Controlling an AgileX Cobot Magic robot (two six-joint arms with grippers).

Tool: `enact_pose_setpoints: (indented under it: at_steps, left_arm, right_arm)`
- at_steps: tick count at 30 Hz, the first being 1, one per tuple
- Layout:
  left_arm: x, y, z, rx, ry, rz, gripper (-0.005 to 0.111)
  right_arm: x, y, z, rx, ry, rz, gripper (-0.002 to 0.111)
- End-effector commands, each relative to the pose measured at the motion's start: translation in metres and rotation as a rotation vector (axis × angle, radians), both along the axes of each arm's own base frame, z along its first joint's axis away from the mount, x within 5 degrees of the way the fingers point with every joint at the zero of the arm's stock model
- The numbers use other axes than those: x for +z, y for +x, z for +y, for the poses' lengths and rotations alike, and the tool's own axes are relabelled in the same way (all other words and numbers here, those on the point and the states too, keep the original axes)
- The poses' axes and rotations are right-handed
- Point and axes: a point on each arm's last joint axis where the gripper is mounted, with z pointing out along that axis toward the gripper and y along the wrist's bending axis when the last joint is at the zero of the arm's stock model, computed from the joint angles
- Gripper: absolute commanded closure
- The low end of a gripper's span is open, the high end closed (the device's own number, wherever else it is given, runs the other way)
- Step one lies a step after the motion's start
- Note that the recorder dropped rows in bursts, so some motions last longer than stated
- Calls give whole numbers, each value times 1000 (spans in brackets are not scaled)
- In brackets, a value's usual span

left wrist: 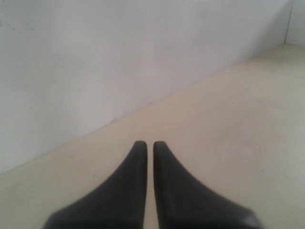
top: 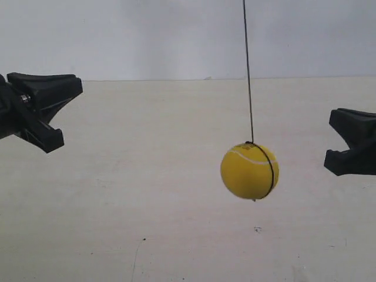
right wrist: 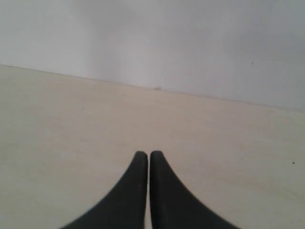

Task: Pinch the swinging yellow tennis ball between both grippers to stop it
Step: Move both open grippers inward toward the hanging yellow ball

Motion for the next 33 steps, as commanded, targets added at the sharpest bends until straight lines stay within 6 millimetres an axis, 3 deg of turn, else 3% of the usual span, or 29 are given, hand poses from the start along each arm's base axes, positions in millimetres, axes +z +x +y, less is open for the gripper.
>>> enact_pose_setpoints:
  at_steps: [1, 5, 11, 18, 33]
  left_arm:
    - [-6, 8, -2, -26, -4, 31, 102]
    - [-11, 13, -6, -73, 7, 42, 102]
    - [-19, 18, -14, -186, 12, 70, 102]
    - [-30, 25, -16, -201, -8, 117, 102]
    - [-30, 32, -19, -249, 49, 106, 102]
  right_arm:
    - [-9, 6, 2, 10, -14, 41, 108]
    - [-18, 10, 8, 49, -17, 71, 108]
    - [-31, 7, 35, 157, -46, 93, 108]
    - [-48, 5, 59, 197, -102, 107, 108]
    - [-79, 26, 76, 203, -163, 203, 108]
